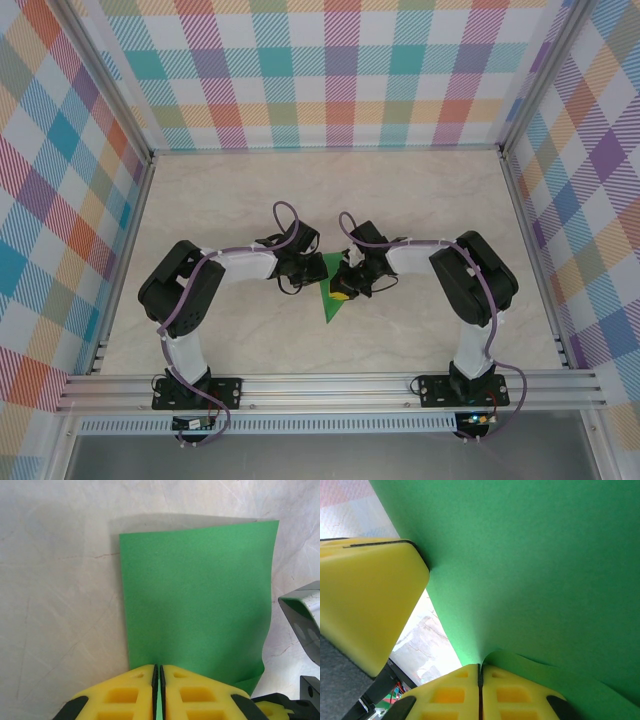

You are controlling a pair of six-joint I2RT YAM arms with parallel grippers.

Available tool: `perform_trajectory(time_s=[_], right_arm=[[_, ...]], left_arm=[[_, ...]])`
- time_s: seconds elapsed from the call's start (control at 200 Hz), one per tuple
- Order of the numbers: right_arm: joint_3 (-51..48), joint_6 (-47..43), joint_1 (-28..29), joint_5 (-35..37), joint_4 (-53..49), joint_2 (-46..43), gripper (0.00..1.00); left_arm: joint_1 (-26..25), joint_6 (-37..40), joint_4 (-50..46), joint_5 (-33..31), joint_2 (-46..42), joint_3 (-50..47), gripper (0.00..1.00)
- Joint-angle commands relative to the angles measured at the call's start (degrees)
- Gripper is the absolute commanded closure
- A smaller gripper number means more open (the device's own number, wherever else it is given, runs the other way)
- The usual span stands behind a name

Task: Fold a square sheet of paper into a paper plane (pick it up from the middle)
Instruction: Third fold the triangle at the center of the table.

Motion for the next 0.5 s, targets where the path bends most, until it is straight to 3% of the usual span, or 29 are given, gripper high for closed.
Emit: perform_trajectory(time_s=[0.0, 0.5], right_arm=[[0.9, -1.2, 0.4, 0.1, 0.6, 1.2, 0.93], [0.7, -1.7, 0.4, -0.3, 1.9, 1.8, 0.92]], left_arm=[[0.4, 0.8, -1.7, 0.7, -0.6, 0.1, 0.88], [0.4, 0.8, -1.7, 0.7, -0.8, -0.3, 0.88]])
